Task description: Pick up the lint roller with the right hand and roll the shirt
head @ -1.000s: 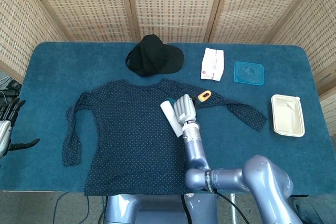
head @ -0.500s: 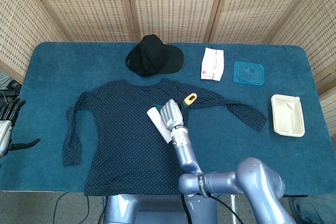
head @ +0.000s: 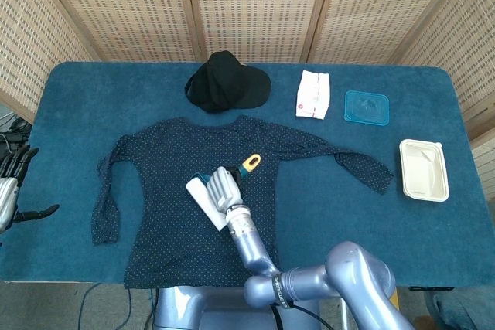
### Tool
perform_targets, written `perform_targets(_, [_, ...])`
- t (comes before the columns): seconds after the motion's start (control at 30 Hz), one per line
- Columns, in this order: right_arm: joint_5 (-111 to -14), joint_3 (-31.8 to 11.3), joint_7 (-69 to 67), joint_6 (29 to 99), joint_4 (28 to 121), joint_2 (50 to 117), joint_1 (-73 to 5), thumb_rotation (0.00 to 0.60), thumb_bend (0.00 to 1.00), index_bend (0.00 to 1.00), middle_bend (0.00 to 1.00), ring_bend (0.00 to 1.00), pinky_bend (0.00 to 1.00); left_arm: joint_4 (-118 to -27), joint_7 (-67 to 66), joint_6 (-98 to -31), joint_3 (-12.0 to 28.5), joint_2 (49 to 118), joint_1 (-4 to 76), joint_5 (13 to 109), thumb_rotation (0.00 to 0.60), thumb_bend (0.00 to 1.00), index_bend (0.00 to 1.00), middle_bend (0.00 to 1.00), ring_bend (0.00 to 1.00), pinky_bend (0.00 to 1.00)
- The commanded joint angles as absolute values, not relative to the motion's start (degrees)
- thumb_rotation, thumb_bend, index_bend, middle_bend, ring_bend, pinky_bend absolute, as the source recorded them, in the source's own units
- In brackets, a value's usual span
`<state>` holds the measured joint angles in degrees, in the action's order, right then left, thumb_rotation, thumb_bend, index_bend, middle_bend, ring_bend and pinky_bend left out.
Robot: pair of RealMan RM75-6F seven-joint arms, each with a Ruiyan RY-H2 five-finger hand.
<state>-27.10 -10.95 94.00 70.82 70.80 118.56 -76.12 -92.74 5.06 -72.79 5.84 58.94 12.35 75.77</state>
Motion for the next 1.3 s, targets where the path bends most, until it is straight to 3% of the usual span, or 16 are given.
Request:
perform_targets(0.03, [-28.02, -9.23, 93.20, 72.03, 69.84, 116.87, -73.76, 0.600, 0.86, 0.71, 1.00, 1.00, 1.00, -92.66, 5.37, -72.73, 5.90, 58.85, 12.36, 75.74, 0.600, 0.00, 0.00, 0.00, 0.00, 0.00])
perform_targets(0.33, [-29.89, -5.73, 90.13, 71.30, 68.52, 108.83, -67.36, 0.600, 0.86, 0.70, 1.00, 1.00, 1.00, -93.24, 4.42, -72.86, 5.74, 59.06, 12.56, 76.20, 0.600, 0.00, 0.00, 0.00, 0.00, 0.00])
perform_targets(0.57, [-30.13, -5.03, 89.32, 69.61, 66.36, 106.66, -64.83, 0.600, 0.86, 0.70, 1.00, 1.00, 1.00, -93.58, 3.43, -72.73, 5.62, 59.33, 12.72, 76.13, 0.600, 0.00, 0.00, 0.00, 0.00, 0.00])
perform_targets(1.3, [-35.40, -9.35, 95.49, 71.24, 68.51, 118.82, -69.54, 0.600, 0.85, 0.70, 1.00, 1.00, 1.00, -93.62, 4.85, -73.05, 5.50, 58.73, 12.47, 76.52, 0.600, 0.00, 0.00, 0.00, 0.00, 0.00])
